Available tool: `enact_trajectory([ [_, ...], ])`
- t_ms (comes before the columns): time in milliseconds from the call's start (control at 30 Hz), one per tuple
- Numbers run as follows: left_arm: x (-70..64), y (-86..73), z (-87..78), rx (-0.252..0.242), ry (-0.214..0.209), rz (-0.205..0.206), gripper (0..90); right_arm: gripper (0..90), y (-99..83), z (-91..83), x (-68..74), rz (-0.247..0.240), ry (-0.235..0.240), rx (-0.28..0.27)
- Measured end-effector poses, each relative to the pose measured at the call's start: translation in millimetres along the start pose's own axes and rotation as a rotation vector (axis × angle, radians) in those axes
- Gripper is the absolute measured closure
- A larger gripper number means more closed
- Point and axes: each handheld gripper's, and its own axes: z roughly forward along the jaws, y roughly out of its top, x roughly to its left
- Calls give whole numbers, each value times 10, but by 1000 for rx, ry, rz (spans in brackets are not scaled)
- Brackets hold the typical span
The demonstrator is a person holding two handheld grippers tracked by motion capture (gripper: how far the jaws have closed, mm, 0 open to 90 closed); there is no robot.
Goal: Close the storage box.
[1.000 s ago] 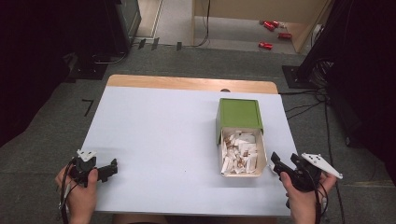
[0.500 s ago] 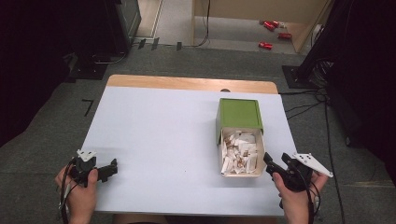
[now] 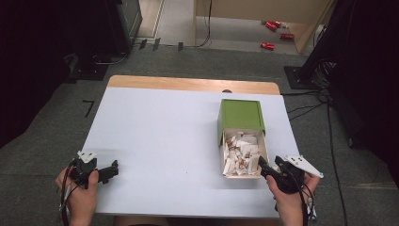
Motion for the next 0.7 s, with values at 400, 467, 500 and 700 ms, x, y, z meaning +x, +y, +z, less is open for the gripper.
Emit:
enact_trajectory([
  [400, 0, 0, 0, -1, 0, 0, 0, 462, -139, 111, -7, -1, -9, 43],
  [467, 0, 0, 0, -1, 0, -1, 0, 477, -157, 126, -4, -2, -18, 50],
  [500, 0, 0, 0, -1, 0, -1, 0, 477, -157, 126, -4, -2, -18, 50],
  [700, 1, 0, 0, 0, 0, 0, 0, 548, -227, 190, -16, -6, -48, 73],
])
